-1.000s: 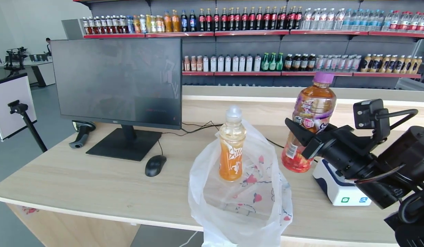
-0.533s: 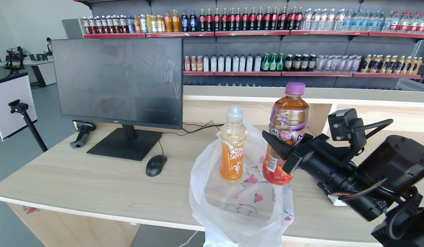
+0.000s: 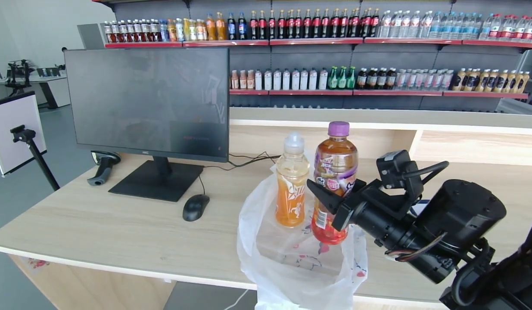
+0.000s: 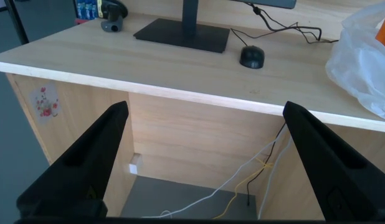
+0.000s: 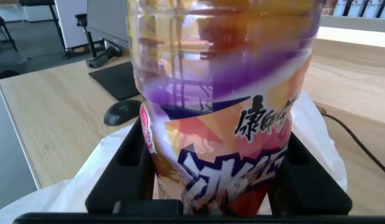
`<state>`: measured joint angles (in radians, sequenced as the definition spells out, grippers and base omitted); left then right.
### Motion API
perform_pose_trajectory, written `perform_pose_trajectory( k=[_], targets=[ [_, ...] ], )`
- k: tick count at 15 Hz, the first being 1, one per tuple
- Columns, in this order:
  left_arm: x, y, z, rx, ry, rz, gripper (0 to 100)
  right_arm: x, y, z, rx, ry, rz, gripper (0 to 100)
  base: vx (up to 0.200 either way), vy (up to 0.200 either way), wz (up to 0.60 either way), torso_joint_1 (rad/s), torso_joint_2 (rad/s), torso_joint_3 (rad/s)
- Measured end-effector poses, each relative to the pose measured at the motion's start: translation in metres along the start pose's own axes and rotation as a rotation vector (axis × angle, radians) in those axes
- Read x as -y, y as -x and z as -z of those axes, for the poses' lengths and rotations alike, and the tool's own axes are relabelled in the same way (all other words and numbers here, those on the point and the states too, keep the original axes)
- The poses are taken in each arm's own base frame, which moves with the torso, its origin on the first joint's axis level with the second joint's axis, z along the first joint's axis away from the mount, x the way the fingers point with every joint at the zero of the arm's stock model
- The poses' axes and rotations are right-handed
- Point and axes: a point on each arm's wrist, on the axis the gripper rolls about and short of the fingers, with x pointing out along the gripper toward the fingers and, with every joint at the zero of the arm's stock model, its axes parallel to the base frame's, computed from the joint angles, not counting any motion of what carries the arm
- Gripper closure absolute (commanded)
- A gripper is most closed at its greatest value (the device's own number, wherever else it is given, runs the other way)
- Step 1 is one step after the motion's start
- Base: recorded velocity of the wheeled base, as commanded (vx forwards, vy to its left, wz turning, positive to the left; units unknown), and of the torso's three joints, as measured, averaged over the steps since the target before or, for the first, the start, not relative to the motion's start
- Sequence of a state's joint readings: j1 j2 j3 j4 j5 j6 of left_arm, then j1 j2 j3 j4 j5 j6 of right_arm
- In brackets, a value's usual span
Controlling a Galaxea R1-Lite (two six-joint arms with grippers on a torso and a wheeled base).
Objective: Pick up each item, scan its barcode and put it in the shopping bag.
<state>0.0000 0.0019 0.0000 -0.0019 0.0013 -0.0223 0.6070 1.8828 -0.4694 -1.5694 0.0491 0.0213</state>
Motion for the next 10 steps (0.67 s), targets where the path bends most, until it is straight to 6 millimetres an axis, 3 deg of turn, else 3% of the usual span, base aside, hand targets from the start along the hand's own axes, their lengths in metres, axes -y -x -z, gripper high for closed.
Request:
perform_pose_trajectory(
  k=[10],
  targets=[
    [0.000,0.000,0.000,0.000,0.000,0.000,0,-0.005,-0.021,0.024,-0.043,-0.012,-0.019,100,0.000,0.000,0.00,0.000,0.00,0.000]
  ],
)
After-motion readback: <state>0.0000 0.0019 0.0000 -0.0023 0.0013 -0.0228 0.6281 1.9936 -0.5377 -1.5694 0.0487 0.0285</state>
